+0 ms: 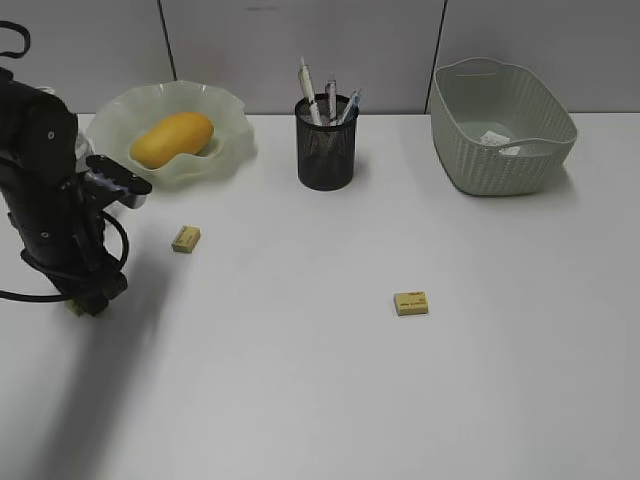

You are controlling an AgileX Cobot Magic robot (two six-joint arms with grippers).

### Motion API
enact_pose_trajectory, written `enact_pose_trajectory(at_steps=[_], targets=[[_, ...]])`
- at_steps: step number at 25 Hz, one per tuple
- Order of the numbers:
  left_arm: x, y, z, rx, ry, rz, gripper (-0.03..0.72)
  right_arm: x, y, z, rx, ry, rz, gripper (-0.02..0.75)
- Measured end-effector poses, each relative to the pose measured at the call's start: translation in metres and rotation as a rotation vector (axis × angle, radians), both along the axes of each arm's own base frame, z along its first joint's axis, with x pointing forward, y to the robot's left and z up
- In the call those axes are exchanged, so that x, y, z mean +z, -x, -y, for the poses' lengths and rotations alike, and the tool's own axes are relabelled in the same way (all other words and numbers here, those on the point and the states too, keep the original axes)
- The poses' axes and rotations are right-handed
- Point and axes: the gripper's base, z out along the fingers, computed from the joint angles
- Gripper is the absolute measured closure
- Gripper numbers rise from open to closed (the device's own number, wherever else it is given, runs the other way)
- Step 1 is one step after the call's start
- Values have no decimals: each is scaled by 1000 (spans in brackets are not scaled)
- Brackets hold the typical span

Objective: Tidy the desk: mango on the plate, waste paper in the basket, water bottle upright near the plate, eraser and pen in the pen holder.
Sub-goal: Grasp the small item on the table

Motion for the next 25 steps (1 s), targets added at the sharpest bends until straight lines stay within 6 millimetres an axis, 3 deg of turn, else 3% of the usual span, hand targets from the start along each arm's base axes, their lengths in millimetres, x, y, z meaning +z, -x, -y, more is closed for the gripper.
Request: enact_pose_trajectory(at_steps=[5, 17, 25], targets=[[0, -2, 1, -5, 11, 24, 421, 0, 0, 0, -2, -1, -1, 174], [-6, -4, 3, 10, 14, -7, 464, 0, 0, 0, -2, -2, 0, 174], [2, -6, 6, 64, 63, -15, 487, 0, 0, 0, -3, -3, -1, 174]])
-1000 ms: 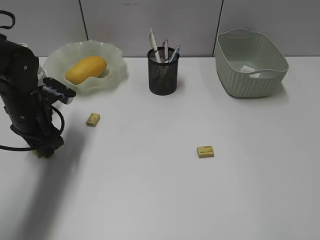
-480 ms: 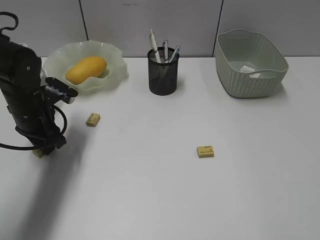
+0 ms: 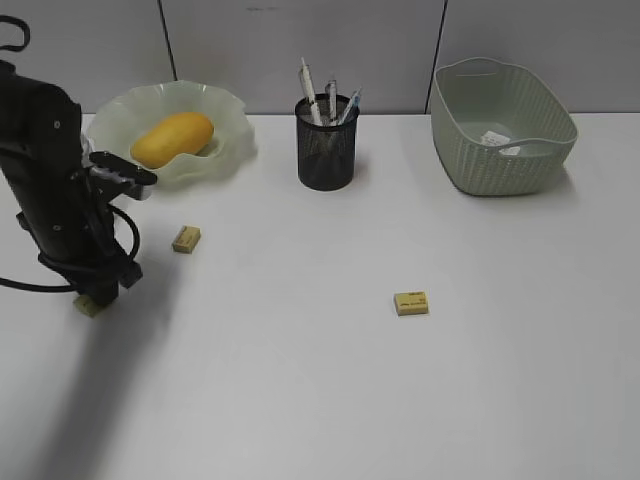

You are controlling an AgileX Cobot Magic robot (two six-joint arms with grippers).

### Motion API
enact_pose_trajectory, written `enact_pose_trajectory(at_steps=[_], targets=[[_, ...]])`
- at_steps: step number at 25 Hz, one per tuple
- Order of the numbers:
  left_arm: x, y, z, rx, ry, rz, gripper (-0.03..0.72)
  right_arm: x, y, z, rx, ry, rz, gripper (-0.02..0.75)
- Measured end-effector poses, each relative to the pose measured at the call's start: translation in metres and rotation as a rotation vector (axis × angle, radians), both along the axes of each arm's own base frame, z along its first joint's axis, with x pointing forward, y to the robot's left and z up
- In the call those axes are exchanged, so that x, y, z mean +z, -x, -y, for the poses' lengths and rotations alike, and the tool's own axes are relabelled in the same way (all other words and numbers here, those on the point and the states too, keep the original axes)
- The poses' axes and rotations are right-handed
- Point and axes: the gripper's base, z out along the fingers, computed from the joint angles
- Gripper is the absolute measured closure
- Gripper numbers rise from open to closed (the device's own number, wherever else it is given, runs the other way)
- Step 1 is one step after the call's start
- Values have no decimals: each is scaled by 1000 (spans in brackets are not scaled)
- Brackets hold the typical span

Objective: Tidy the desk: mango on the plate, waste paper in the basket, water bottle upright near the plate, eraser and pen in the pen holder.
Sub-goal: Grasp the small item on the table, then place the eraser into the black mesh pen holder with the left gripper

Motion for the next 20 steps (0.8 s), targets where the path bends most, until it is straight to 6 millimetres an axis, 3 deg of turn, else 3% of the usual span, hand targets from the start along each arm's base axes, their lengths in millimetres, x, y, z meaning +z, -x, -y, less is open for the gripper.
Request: enact_pose_trajectory(at_steps=[6, 12, 16, 20], targets=[[62, -26, 22, 76, 176, 160, 487, 0, 0, 0, 0, 0, 0, 174], [124, -55, 65, 91, 430, 457, 487, 0, 0, 0, -1, -1, 0, 174], [148, -63, 95, 113, 602, 682, 487, 0, 0, 0, -1, -1, 0, 174], [154, -67, 120, 120, 704, 849, 487, 0, 0, 0, -1, -1, 0, 174]])
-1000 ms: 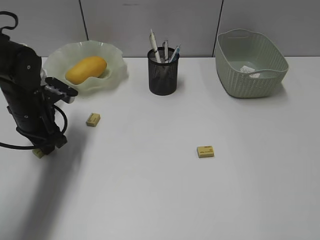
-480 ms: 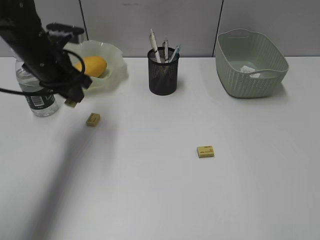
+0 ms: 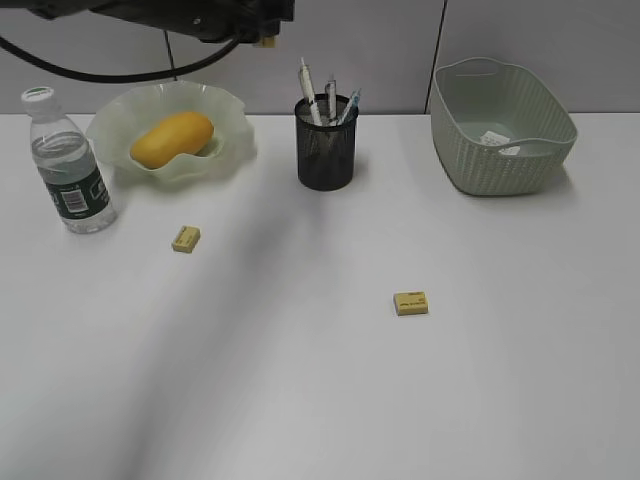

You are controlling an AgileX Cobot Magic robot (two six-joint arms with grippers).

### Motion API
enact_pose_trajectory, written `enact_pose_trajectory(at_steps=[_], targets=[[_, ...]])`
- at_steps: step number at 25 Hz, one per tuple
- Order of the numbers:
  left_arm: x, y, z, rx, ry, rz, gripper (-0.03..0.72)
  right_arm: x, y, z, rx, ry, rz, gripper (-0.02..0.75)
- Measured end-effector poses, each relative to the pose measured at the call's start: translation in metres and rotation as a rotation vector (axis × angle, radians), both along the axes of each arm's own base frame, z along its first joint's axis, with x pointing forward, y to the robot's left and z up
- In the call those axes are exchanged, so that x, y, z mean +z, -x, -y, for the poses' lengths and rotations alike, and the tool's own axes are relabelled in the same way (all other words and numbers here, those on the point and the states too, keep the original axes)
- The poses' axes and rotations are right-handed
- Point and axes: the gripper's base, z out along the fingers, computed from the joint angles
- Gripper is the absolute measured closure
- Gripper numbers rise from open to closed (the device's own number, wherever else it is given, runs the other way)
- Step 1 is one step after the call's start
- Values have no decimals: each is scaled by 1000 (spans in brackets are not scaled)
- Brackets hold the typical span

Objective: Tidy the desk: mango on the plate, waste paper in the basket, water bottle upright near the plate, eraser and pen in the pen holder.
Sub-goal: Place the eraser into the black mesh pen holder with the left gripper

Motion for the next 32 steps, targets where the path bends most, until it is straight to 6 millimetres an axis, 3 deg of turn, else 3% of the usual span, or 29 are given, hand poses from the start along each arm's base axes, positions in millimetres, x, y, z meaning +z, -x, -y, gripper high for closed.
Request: enact_pose_trajectory(at_steps=[7, 14, 25, 32], targets=[[-35, -7, 37, 35, 86, 94, 488, 0, 0, 0, 0, 0, 0, 174], [-69, -18, 44, 115, 163, 85, 488, 0, 0, 0, 0, 0, 0, 174], [-80, -35, 58, 99, 178, 45, 484, 0, 0, 0, 0, 0, 0, 174], [-80, -34, 58, 97, 176, 40, 385, 0, 0, 0, 0, 0, 0, 174]])
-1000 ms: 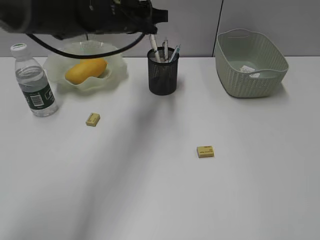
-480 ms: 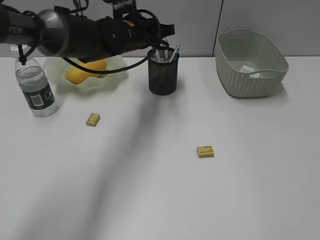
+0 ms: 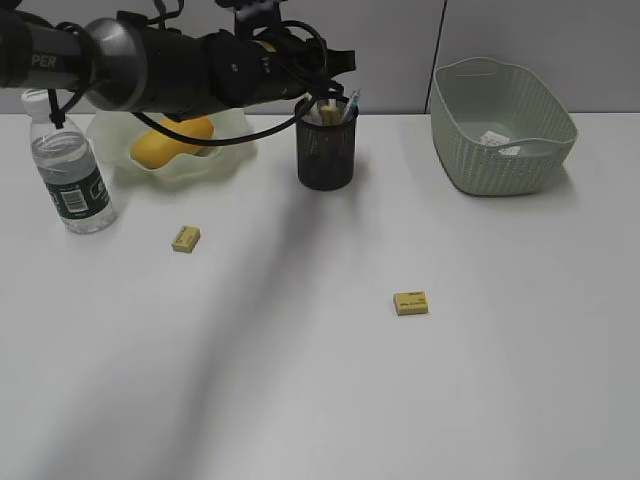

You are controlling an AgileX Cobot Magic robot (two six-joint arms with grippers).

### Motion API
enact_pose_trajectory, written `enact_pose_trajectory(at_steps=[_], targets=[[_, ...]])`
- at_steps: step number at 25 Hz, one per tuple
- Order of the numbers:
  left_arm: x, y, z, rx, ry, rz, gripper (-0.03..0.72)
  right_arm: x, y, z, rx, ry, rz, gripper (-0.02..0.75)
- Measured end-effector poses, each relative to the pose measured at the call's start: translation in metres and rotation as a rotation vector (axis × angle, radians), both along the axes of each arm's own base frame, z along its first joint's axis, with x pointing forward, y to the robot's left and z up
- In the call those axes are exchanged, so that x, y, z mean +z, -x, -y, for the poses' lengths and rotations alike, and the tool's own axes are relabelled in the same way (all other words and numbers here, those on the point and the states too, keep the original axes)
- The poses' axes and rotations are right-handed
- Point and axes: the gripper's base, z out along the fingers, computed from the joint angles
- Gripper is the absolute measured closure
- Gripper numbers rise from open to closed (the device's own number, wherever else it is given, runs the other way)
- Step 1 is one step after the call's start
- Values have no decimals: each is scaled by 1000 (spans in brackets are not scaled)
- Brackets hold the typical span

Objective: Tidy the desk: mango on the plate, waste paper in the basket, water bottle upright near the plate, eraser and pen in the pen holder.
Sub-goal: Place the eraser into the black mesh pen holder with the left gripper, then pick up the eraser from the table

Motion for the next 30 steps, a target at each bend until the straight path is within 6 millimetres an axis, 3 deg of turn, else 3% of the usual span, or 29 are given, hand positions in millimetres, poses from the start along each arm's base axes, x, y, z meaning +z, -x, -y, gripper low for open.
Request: enact_pose_trajectory(at_steps=[7, 12, 22, 30], targets=[[0, 2, 1, -19, -11, -33, 374, 0, 0, 0, 0, 0, 0, 174], [21, 15, 1, -108, -76, -97, 374, 0, 0, 0, 0, 0, 0, 174], [71, 70, -27, -345, -483, -364, 374, 1, -1, 0, -1, -1, 11, 174], [87, 109, -61, -405, -758, -671, 374, 2, -2, 0, -2, -7, 28, 174]])
